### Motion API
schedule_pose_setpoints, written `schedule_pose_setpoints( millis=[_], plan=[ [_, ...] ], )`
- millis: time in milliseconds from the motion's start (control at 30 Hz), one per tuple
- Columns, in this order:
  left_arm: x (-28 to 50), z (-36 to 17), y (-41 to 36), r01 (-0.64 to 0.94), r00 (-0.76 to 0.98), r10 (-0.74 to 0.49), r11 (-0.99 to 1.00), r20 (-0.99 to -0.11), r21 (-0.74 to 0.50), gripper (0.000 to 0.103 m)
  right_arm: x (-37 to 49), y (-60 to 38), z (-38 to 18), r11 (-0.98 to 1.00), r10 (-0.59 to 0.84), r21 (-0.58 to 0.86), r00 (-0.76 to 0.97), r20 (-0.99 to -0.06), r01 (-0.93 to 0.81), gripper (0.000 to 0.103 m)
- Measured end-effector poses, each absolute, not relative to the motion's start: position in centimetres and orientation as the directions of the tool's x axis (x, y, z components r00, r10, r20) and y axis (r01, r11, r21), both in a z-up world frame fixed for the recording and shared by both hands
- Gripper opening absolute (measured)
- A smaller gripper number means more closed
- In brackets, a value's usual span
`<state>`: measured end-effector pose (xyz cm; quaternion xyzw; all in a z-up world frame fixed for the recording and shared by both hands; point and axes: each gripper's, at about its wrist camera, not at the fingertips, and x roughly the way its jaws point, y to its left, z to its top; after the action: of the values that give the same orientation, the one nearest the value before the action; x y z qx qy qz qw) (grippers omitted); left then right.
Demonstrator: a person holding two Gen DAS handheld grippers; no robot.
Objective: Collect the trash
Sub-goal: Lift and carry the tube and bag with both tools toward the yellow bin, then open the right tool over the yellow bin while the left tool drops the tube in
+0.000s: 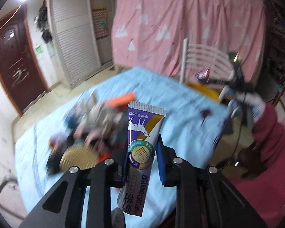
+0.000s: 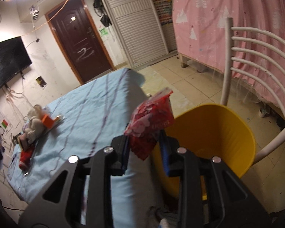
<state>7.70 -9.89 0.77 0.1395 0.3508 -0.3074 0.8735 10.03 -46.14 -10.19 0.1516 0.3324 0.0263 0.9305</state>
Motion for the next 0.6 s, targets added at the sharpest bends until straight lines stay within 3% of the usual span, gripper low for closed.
schedule_pose_setpoints(
  millis=[200,267,333,600],
  plan=[
    [11.5,3.3,-19.5,0.682,0.540,-0.528,0.731,-0.656,-0.026,0.016,11.4,-49.9,-12.0,0.953,0.067,0.268,0.767,-0.638,0.140,0.028],
    [12.7,3.3,-23.1,0.695,0.520,-0.541,0.718,-0.660,-0.041,0.016,11.6,-50.8,-12.9,0.949,0.051,0.269,0.760,-0.648,0.166,0.037],
    [14.0,3.1,-26.6,0.703,0.501,-0.552,0.708,-0.666,-0.058,0.016,11.8,-51.7,-13.8,0.944,0.047,0.276,0.752,-0.657,0.182,0.061],
    [18.3,0.1,-37.6,0.732,0.380,-0.589,0.663,-0.713,-0.157,0.016,10.8,-55.9,-14.4,0.903,-0.004,0.329,0.770,-0.639,0.278,0.066]
  ],
)
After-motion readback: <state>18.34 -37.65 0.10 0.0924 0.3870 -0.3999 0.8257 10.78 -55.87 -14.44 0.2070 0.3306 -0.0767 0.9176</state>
